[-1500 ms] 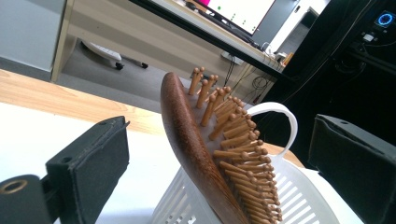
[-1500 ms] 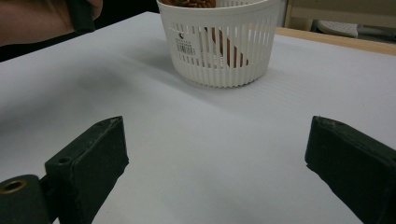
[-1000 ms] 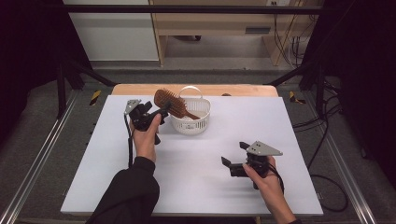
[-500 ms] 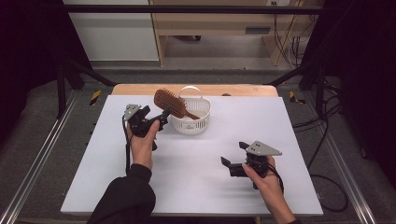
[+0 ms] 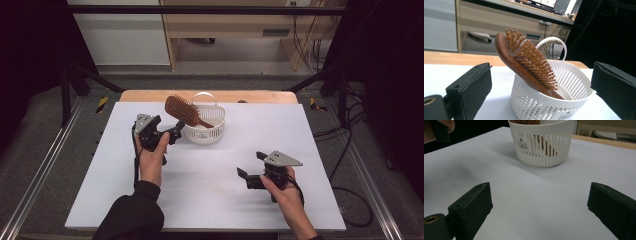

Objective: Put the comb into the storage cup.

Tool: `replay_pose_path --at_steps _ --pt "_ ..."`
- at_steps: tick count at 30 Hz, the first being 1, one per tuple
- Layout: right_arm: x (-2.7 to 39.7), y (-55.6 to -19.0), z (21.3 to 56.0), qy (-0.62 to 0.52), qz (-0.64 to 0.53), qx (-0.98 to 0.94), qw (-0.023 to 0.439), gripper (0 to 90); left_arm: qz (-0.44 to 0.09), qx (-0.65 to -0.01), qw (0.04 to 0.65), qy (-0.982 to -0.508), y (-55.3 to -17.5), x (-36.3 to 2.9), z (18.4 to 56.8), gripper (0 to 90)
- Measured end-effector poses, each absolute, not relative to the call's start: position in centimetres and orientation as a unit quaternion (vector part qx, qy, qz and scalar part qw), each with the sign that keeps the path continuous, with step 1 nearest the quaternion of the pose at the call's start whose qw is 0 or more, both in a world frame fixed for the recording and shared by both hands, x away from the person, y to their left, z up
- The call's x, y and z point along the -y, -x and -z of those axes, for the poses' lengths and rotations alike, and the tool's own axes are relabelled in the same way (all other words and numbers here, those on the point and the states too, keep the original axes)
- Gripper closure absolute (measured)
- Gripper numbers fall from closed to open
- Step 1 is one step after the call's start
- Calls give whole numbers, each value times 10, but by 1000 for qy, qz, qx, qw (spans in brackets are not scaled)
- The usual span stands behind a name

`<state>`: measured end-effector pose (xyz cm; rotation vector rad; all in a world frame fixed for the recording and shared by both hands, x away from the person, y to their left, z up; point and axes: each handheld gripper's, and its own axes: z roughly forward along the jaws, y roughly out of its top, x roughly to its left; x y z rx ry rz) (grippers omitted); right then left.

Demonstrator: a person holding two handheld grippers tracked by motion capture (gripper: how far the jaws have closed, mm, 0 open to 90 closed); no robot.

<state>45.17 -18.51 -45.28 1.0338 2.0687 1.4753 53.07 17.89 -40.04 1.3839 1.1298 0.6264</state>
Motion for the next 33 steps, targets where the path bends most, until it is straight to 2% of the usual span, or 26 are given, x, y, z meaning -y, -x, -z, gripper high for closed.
replay_pose_path --at_steps 25,33 --pt "188 -453 452 -373 -528 -736 200 62 -293 -447 563 -631 -513 -170 400 28" --pt "186 -452 452 -370 -524 -740 204 61 -299 -445 562 -630 -499 -176 402 26"
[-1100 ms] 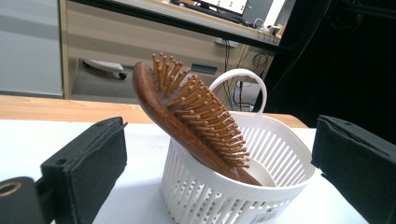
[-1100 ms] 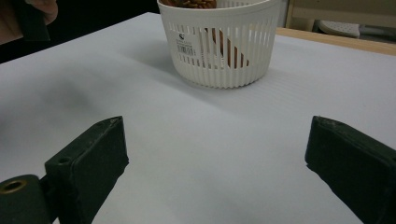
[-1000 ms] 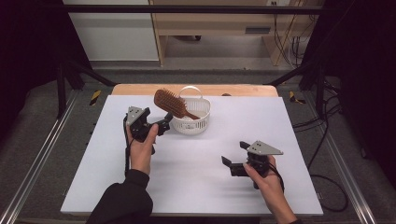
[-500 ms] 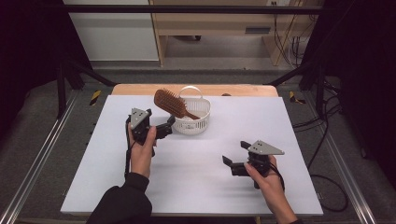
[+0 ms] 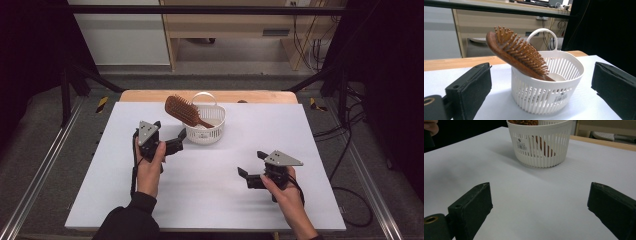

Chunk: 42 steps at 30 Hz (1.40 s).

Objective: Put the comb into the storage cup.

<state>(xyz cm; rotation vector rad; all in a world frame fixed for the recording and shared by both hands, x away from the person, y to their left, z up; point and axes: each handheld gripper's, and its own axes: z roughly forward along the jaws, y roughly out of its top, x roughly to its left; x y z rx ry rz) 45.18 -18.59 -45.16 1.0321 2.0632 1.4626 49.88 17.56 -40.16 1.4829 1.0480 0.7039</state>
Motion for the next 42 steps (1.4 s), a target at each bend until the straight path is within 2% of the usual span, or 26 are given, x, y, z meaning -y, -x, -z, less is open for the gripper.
replay_pose_path --at_steps 42 --pt "188 -451 451 -373 -524 -738 204 60 -309 -438 565 -628 -484 -195 397 26"
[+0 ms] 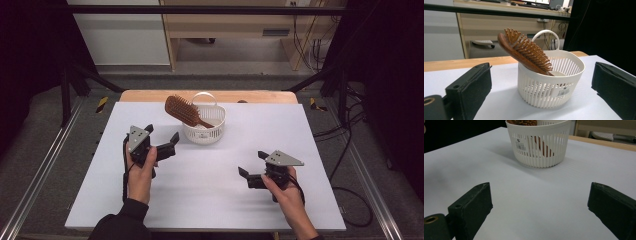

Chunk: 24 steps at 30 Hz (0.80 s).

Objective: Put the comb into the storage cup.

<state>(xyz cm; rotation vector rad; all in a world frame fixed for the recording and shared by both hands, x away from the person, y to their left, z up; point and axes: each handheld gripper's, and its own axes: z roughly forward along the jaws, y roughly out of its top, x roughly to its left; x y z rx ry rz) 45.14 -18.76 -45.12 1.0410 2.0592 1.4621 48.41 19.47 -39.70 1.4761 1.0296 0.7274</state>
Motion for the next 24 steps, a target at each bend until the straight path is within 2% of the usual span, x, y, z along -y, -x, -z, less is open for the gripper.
replay_pose_path --at_steps 24 --pt "188 -451 450 -373 -523 -735 218 61 -304 -426 553 -648 -470 -203 392 24"
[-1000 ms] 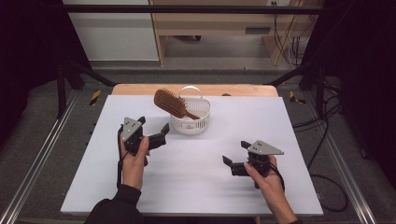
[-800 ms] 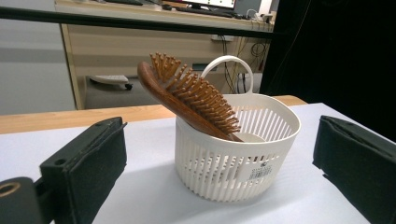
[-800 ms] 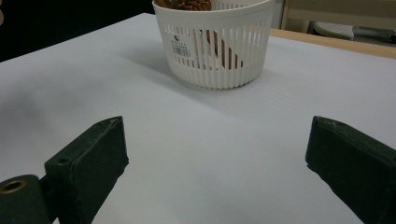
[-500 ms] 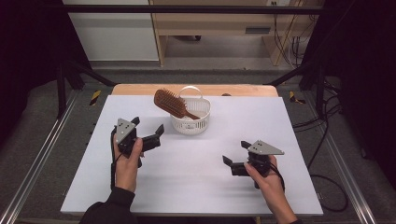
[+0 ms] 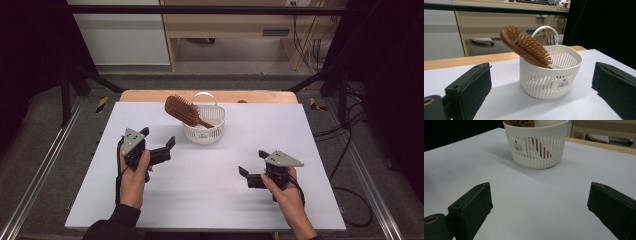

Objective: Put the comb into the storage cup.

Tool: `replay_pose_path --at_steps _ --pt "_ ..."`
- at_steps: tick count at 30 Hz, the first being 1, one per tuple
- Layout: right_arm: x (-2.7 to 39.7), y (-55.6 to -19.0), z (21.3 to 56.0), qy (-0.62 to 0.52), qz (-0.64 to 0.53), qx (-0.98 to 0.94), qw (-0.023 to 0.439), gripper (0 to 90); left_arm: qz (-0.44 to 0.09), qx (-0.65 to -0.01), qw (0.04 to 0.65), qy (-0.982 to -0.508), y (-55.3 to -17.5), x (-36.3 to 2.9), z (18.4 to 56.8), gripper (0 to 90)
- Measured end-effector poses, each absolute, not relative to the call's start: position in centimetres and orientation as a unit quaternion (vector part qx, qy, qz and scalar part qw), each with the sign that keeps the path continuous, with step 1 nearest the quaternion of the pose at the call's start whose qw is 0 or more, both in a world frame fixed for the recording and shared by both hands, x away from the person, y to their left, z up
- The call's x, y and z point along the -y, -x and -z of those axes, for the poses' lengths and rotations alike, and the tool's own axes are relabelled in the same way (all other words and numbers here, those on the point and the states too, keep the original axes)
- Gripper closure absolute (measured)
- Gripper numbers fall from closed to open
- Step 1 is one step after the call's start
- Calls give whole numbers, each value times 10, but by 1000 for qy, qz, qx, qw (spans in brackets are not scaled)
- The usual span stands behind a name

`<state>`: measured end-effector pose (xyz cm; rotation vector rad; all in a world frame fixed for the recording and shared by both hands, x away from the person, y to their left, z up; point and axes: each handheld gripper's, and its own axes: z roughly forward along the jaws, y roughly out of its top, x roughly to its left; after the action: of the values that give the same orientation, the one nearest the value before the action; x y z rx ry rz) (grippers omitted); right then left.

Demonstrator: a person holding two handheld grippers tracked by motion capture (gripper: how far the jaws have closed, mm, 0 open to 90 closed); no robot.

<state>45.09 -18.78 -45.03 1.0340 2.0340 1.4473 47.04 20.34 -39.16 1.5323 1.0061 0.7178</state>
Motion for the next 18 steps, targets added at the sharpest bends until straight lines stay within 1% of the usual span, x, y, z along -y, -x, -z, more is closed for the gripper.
replay_pose_path --at_steps 5,9,12,18 --pt "189 -450 450 -374 -523 -732 225 63 -320 -409 536 -666 -462 -205 387 24" --pt "188 -450 450 -371 -519 -734 231 64 -324 -410 537 -663 -454 -212 384 22" --pt "188 -449 450 -372 -516 -735 235 64 -319 -412 543 -658 -448 -221 383 21" --pt "186 -446 449 -368 -519 -733 241 64 -329 -412 538 -658 -436 -246 374 22"
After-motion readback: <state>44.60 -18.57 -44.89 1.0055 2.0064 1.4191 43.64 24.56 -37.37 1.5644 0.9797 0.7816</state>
